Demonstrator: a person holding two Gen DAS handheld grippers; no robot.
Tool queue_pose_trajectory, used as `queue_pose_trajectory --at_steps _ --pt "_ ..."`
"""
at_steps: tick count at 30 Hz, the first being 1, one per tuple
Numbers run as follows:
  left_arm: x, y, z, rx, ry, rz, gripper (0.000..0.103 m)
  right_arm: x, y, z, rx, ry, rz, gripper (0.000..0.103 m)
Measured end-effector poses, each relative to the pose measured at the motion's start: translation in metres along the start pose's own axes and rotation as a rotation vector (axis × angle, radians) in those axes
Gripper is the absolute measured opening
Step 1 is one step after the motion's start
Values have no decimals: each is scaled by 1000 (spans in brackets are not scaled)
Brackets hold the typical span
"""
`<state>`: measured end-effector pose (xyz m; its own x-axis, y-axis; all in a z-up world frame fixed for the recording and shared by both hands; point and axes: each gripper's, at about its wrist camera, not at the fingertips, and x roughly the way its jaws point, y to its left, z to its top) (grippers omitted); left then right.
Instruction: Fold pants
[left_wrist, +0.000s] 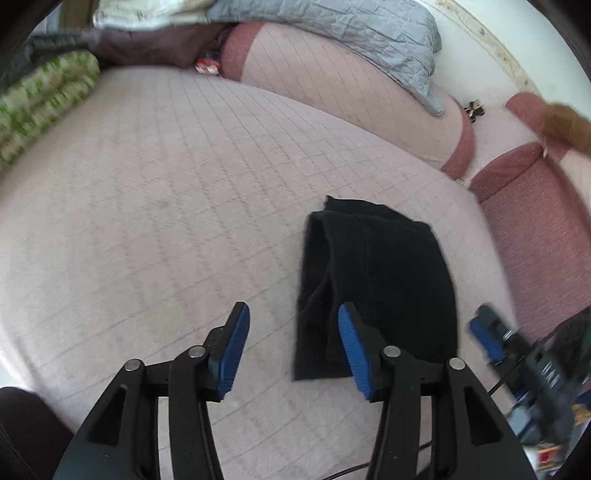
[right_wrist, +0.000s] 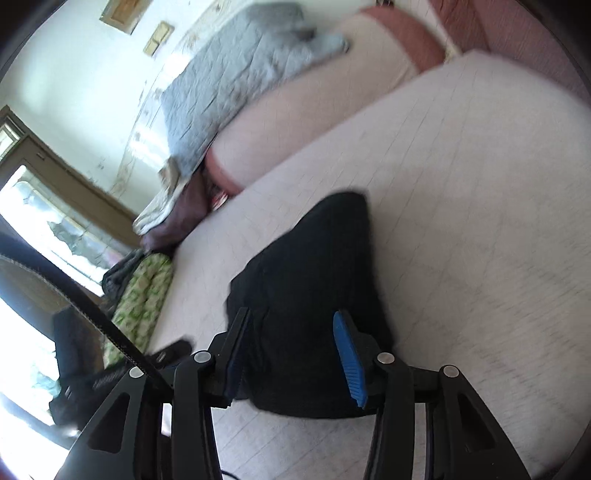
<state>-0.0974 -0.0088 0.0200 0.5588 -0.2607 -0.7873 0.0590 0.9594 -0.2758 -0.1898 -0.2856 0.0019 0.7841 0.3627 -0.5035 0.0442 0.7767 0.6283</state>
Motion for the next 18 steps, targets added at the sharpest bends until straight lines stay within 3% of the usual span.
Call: queue_pose_trajectory --at_steps 2,6,8,11,18 --pt "-8 -7 -6 44 -29 83 53 -3 -4 2 15 -18 -25 55" --pt "-22 -20 -16 100 -73 184 69 -11 -7 3 14 -43 -121 56" --pt "-28 -26 -20 130 -88 198 71 -21 -1 1 -27 -66 -170 56" --pt "-30 -31 -23 157 -89 195 72 -36 9 -13 -90 -106 -208 64" --pt "-27 -38 -30 194 -80 209 72 -33 24 -38 -177 -65 -240 64"
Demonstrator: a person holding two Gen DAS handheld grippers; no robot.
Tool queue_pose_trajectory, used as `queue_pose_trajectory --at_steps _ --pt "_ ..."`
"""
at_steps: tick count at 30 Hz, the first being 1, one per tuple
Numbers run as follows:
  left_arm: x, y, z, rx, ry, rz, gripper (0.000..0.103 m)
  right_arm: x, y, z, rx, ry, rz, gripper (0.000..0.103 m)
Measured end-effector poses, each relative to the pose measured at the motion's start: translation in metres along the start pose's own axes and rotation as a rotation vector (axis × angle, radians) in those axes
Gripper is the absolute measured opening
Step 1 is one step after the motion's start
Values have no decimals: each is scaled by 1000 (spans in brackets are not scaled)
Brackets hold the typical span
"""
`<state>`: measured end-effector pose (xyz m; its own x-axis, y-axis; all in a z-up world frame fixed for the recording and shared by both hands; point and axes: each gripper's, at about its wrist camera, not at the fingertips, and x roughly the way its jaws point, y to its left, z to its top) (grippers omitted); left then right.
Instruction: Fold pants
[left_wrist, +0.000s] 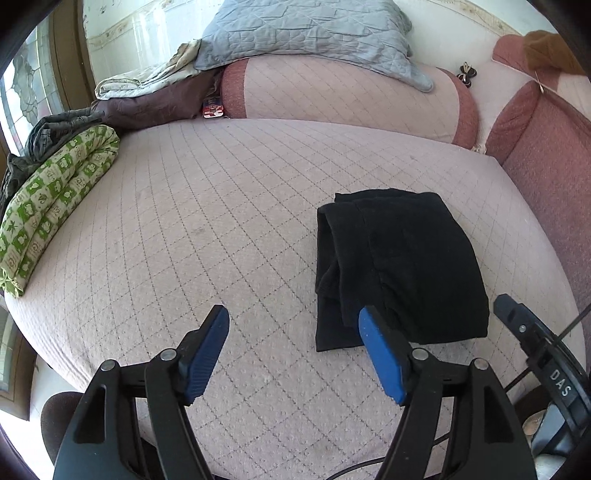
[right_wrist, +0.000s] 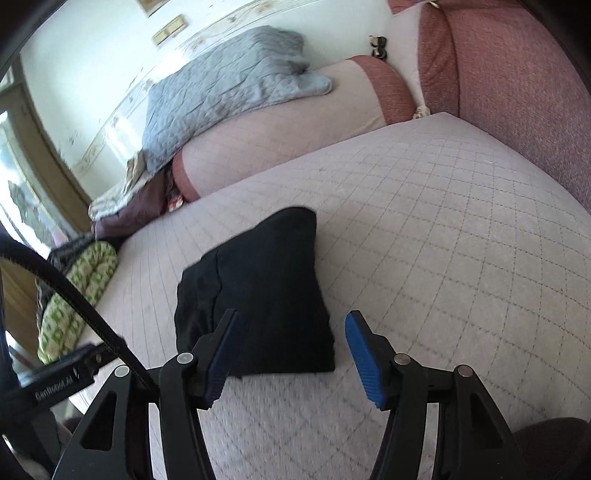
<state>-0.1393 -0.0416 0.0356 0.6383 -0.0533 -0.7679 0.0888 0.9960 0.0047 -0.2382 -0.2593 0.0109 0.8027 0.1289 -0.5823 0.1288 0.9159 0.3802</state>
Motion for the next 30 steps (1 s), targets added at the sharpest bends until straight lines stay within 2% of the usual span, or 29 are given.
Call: queue_pose_trajectory --at_steps 30 --pt "25 1 -13 -28 91 -34 72 23 1 -4 19 71 -1 66"
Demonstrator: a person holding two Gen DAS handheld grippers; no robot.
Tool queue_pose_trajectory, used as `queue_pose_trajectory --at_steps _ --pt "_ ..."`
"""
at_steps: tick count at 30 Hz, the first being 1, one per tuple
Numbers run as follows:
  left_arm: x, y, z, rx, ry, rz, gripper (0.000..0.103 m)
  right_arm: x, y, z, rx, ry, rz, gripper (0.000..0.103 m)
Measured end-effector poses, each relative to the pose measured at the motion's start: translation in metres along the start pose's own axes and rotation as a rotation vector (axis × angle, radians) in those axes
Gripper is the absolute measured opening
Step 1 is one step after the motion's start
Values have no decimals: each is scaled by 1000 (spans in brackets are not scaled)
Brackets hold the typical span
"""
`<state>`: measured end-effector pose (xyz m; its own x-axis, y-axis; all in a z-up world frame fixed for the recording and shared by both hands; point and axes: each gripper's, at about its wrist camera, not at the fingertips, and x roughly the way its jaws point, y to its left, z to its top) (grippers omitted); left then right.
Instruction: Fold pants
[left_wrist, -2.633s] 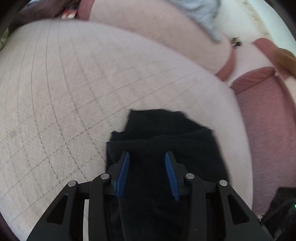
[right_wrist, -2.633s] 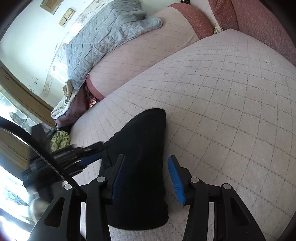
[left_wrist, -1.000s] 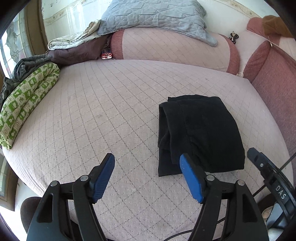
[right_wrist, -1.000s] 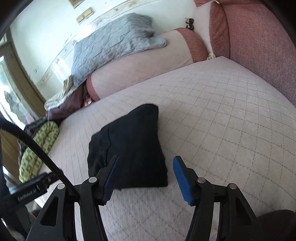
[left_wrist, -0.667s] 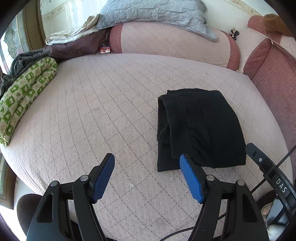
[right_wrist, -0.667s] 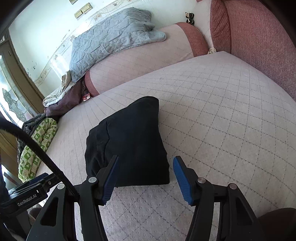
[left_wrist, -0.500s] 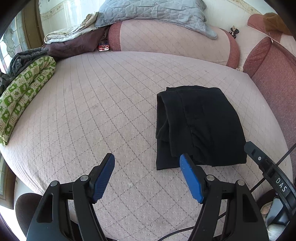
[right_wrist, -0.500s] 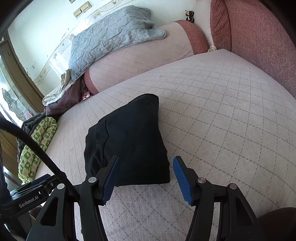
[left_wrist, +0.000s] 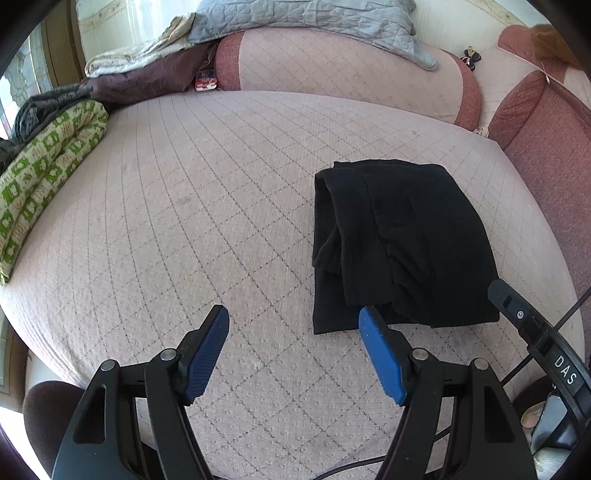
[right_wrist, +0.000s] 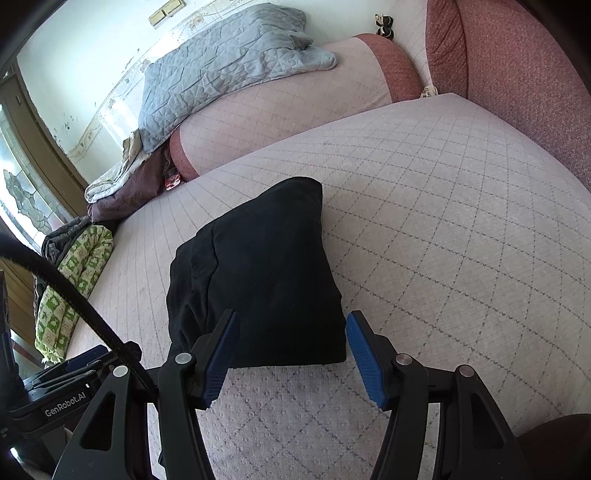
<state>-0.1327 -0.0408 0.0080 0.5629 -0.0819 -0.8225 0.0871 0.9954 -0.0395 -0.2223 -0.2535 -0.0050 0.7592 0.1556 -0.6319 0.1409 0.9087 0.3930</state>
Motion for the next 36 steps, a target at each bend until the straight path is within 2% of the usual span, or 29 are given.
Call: queue_pose_trajectory --at_steps 3,8,12,14,18,23,27,31,33,36 --pt "5 8 1 -37 23 -36 72 -1 1 -1 2 -4 -6 66" --pt "15 25 12 -119 65 -189 72 -16 -2 10 4 -43 -4 66" --pt "34 24 30 -121 85 -288 72 -22 -12 35 1 -58 -19 69" --pt "49 21 40 -111 103 -315 72 -17 -15 48 -6 -34 -14 73" --pt "78 17 59 -101 146 -376 72 11 -22 72 -7 73 10 74" --pt "107 11 78 -86 194 -447 73 58 -35 88 75 188 70 74" --pt "122 2 92 -56 203 -502 82 95 -45 92 176 245 103 78" --pt "135 -7 101 -15 223 -567 98 114 -52 91 245 246 168 84" --pt "137 -9 102 -5 213 -593 102 120 -54 88 263 246 212 85" --pt "137 -7 100 -17 187 -638 102 123 -53 88 260 243 247 89"
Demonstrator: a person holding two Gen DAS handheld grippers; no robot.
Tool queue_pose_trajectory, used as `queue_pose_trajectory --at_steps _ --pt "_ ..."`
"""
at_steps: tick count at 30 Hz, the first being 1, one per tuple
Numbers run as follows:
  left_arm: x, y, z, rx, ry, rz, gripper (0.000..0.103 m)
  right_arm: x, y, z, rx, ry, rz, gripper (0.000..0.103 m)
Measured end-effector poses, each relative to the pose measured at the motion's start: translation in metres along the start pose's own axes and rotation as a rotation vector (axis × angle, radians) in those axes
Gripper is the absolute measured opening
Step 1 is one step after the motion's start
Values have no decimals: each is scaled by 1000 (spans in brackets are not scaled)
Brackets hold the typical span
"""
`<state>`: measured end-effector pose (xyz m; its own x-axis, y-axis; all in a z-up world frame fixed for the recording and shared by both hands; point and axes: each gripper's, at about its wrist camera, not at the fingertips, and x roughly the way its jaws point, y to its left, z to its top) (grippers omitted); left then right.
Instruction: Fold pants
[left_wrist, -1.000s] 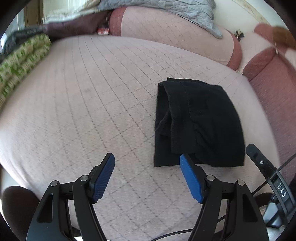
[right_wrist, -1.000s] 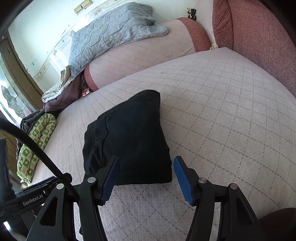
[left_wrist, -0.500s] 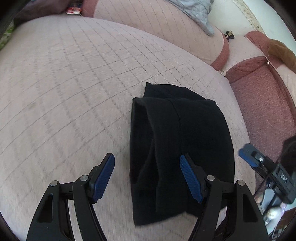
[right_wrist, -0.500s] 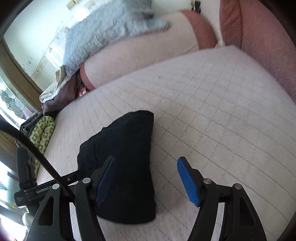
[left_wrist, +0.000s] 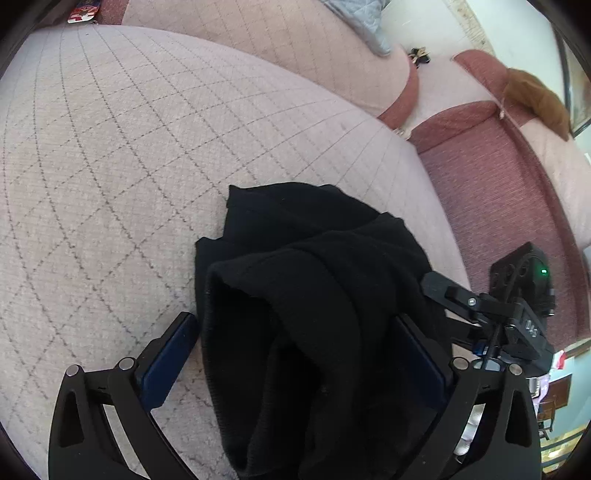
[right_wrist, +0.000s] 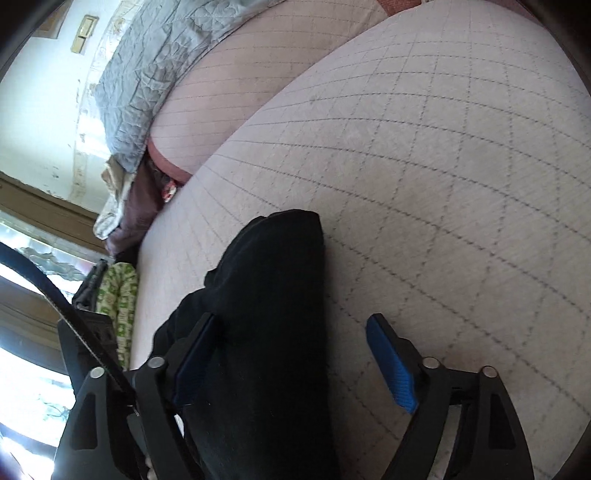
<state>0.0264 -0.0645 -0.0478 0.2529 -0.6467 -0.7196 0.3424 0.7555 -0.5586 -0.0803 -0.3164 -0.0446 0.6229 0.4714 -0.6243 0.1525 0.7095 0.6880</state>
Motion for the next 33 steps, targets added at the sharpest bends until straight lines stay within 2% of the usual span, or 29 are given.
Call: queue_pose_trajectory --at_steps 4,5,6,7,9,15,21,25,28,31,33 --pt "-2 2 1 -42 8 -57 67 5 8 -4 -41 6 8 89" --pt "-3 2 1 -51 10 -71 62 5 10 -7 -45 19 22 78" --pt "-4 2 2 -58 11 -72 56 8 12 -11 -41 47 53 62" --pt "-7 1 3 -65 9 -78 52 8 17 -14 -57 30 26 61" --pt "-12 -3 5 -67 2 -90 49 6 27 -17 -98 18 2 52" --pt "-31 -6 15 -63 -50 -100 49 0 61 -10 -139 -10 37 48" --pt "-37 20 36 -139 -93 -106 48 17 94 9 -194 -16 40 44" --pt "-30 31 46 -161 -104 -53 49 31 93 16 -206 -28 -7 41" --pt "-23 39 47 -182 -85 0 49 43 82 19 -197 -35 -96 41" --pt "-22 35 50 -184 -73 5 51 41 66 15 -192 -65 -173 48" --pt "-26 32 51 -176 -77 2 52 36 61 14 -193 -80 -203 64"
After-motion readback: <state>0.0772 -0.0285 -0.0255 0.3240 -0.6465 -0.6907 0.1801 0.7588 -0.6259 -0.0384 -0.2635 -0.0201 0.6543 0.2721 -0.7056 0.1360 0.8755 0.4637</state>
